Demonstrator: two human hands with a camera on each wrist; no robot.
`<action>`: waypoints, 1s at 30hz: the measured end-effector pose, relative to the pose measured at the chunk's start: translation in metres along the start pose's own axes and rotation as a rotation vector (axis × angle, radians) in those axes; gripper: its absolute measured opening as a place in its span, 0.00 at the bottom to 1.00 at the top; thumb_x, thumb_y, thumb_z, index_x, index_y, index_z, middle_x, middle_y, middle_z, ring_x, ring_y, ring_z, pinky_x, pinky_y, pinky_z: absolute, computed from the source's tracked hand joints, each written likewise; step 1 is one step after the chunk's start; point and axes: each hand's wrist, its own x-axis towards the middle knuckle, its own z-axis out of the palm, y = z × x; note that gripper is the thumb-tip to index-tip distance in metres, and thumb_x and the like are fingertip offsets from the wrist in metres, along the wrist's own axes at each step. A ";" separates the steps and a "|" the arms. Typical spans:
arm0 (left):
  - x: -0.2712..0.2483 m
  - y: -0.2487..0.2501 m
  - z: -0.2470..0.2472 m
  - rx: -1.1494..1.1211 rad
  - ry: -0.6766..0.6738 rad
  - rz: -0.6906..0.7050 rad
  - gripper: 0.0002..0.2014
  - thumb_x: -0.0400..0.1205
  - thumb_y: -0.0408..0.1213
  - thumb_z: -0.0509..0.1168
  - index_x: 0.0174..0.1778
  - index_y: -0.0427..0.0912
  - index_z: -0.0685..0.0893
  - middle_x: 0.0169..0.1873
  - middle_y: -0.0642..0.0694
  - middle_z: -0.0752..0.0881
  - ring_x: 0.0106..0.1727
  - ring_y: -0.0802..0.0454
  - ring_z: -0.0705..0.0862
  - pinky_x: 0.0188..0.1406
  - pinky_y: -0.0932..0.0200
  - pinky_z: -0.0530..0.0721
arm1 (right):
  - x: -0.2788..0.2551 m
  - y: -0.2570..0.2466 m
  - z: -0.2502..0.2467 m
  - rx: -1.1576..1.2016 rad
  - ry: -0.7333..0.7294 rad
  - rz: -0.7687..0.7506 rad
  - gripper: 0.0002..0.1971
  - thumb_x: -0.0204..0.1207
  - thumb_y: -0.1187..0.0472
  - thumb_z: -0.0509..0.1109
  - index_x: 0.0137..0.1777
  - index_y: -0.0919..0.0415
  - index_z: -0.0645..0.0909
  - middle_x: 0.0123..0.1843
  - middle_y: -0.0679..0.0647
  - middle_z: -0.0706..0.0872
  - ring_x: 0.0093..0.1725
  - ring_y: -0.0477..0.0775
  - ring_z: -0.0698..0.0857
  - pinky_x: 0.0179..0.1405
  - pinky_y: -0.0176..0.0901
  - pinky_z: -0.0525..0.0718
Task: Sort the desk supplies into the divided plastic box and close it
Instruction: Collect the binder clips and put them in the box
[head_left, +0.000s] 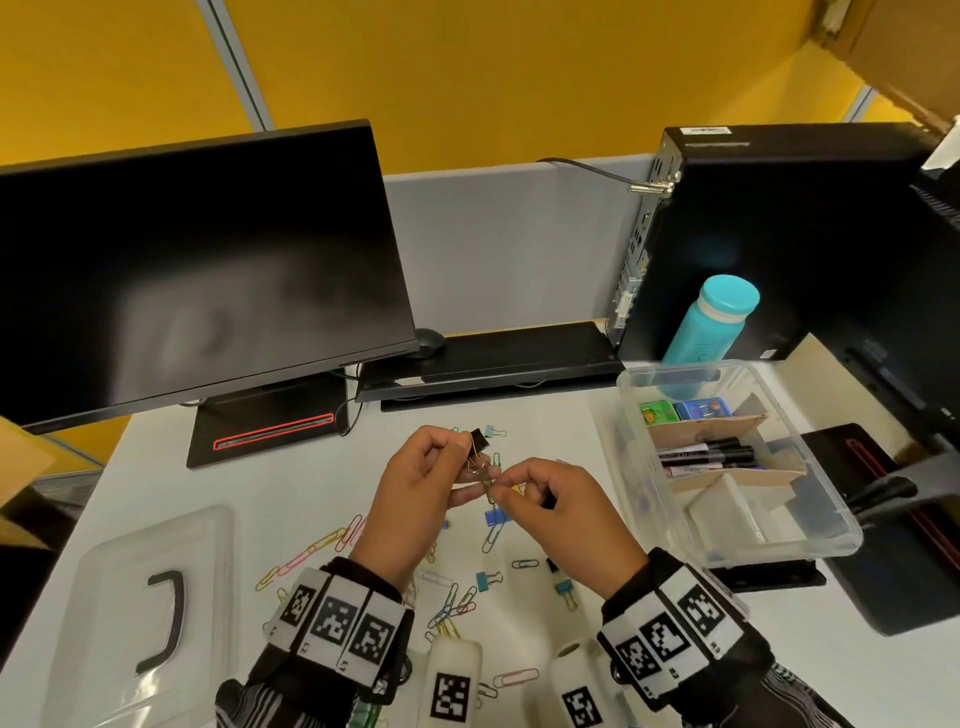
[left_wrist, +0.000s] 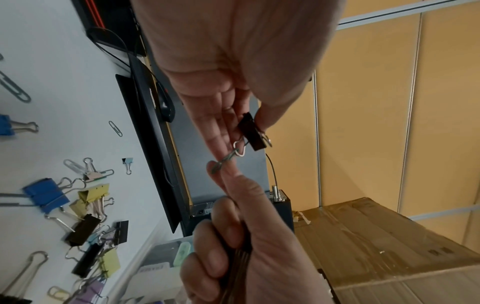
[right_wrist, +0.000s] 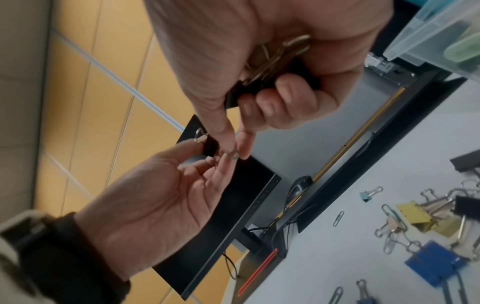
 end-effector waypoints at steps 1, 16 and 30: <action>0.000 0.001 -0.001 -0.018 -0.002 -0.010 0.10 0.85 0.38 0.59 0.52 0.34 0.80 0.43 0.40 0.91 0.46 0.48 0.91 0.40 0.63 0.88 | -0.001 -0.001 -0.001 0.014 -0.019 0.003 0.04 0.75 0.55 0.72 0.43 0.53 0.86 0.19 0.44 0.73 0.22 0.40 0.71 0.35 0.36 0.77; 0.001 0.000 0.000 0.040 -0.017 0.017 0.10 0.85 0.38 0.58 0.51 0.37 0.81 0.46 0.40 0.88 0.43 0.53 0.90 0.38 0.64 0.87 | -0.003 -0.011 -0.015 0.429 -0.076 0.266 0.09 0.80 0.64 0.66 0.44 0.59 0.88 0.22 0.48 0.68 0.23 0.47 0.62 0.22 0.38 0.61; 0.002 -0.008 0.000 0.271 -0.122 0.178 0.06 0.85 0.35 0.58 0.48 0.40 0.80 0.43 0.45 0.87 0.44 0.56 0.87 0.45 0.61 0.88 | -0.002 -0.014 -0.004 0.586 0.087 0.357 0.08 0.79 0.66 0.63 0.41 0.62 0.82 0.23 0.49 0.66 0.22 0.46 0.63 0.18 0.34 0.62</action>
